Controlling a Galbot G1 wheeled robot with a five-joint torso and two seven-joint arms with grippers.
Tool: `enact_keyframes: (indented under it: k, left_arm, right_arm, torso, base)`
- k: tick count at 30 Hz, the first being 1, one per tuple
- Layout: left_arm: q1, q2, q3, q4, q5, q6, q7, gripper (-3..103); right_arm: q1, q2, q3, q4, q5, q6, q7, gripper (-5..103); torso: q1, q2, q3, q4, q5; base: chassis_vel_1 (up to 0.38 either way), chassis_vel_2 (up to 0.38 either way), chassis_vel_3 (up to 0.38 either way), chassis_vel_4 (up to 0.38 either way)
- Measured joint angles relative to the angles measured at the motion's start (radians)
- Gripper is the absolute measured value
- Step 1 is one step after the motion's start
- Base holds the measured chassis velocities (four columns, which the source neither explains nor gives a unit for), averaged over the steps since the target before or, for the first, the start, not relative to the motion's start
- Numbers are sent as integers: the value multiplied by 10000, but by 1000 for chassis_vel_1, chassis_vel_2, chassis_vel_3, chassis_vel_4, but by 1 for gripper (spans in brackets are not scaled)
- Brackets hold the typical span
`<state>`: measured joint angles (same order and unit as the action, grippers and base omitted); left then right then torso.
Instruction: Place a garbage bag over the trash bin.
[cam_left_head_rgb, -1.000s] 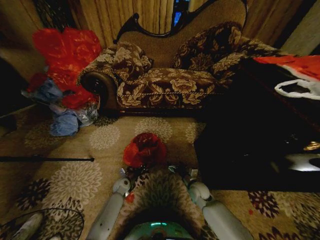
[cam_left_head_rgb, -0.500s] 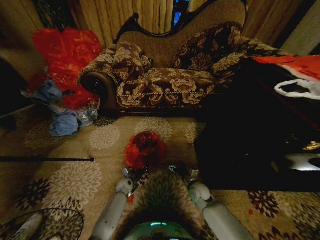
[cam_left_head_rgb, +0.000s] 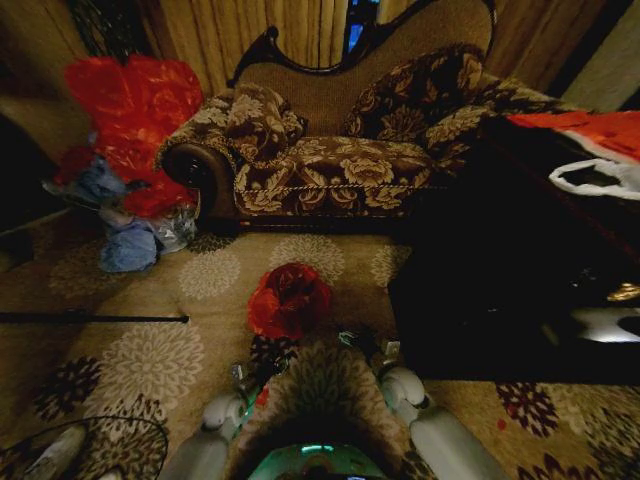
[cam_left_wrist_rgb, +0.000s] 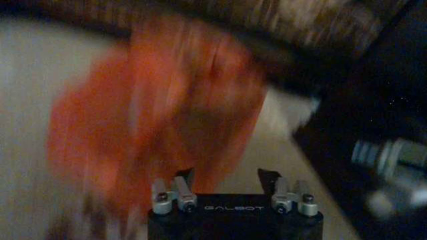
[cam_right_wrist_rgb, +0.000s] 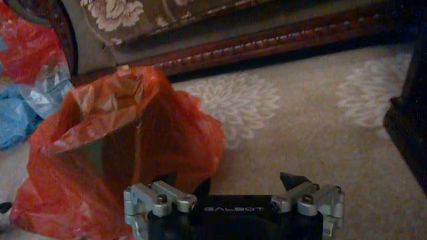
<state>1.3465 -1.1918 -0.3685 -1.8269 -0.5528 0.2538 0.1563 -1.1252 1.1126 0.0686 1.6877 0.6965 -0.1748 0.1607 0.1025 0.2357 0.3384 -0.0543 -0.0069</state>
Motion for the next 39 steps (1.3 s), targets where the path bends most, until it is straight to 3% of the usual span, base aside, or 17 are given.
enact_keyframes:
  k: [2,4,6,7,8,9,12,13,14,15,16,18,20,22,29,35,39]
  left_arm:
    - [-244,202,65,-601,-250,266,-517,72]
    - [-1112,626,371,-1352,-749,776,-1597,82]
    - [-2016,971,683,-1564,-1214,1602,-2312,74]
    - [-2016,971,683,-1564,-1214,1602,-2312,74]
    - [-2713,1217,946,-1558,-1583,2270,-2760,74]
    - [-3564,1561,1464,-1295,-1837,2872,-3355,66]
    - [-4713,1973,2334,-590,-2162,3529,-3833,62]
    - [-5421,2102,2914,-83,-2721,3820,-4376,58]
    - [-6165,2094,3438,476,-3650,4092,-5086,54]
    - [-6165,2094,3438,476,-3650,4092,-5086,54]
    - [-6939,1876,3830,1133,-4561,4463,-5683,49]
    - [-7721,1387,4172,2105,-5137,4792,-6034,42]
    - [-7911,1241,4269,2364,-5265,4822,-6121,42]
    - [-8582,868,4630,3247,-6142,4902,-6427,34]
    - [-9047,660,5151,4441,-7133,4897,-7005,15]
    - [-9480,18,5222,5910,-6437,4871,-6615,3]
    - [-9956,-717,5206,7557,-5231,4813,-5873,0]
  right_arm:
    - [-71,-63,79,73,5,0,-27,100]
    - [-237,-153,255,249,6,3,-70,100]
    - [-388,-199,385,354,10,3,-124,100]
    - [-388,-199,385,354,10,3,-124,100]
    - [-453,-214,463,396,9,7,-155,100]
    - [-540,-223,556,418,-7,25,-199,100]
    - [-657,-222,668,422,-36,44,-238,100]
    - [-744,-206,762,428,-67,76,-289,100]
    - [-857,-191,850,428,-116,103,-374,100]
    - [-857,-191,850,428,-116,103,-374,100]
    - [-955,-193,938,407,-160,141,-458,100]
    - [-1045,-214,1041,372,-182,179,-551,100]
    - [-1063,-221,1070,363,-182,187,-562,100]
    - [-1105,-267,1215,347,-146,202,-622,100]
    - [-959,-347,1621,187,116,218,-723,100]
    - [-925,-613,1864,91,338,203,-886,100]
    - [-926,-764,1948,-168,394,210,-1044,100]
  torso:
    - [0,0,1,0,-1]
    - [0,0,0,-2,-5]
    - [0,0,2,0,-6]
    - [0,0,2,0,-6]
    - [0,0,1,-2,-5]
    - [0,0,1,-4,-2]
    - [2,0,3,-2,-6]
    - [2,-1,3,-2,-6]
    - [2,-1,3,-2,-5]
    - [2,-1,3,-2,-5]
    - [2,-1,3,1,0]
    - [2,-1,3,-4,-4]
    - [3,0,4,-4,-5]
    - [3,0,3,-3,-1]
    - [2,-1,2,4,-3]
    - [2,-1,2,1,-4]
    - [1,-1,1,-3,0]
  base:
    - [0,0,0,0]
    - [0,0,0,0]
    - [0,0,0,0]
    - [0,0,0,0]
    - [0,0,0,0]
    - [0,0,0,0]
    - [0,0,0,0]
    - [0,0,0,0]
    - [0,0,0,0]
    - [0,0,0,0]
    - [0,0,0,0]
    - [0,0,0,0]
    - [0,0,0,0]
    - [0,0,0,0]
    - [0,0,0,0]
    - [0,0,0,0]
    - [0,0,0,0]
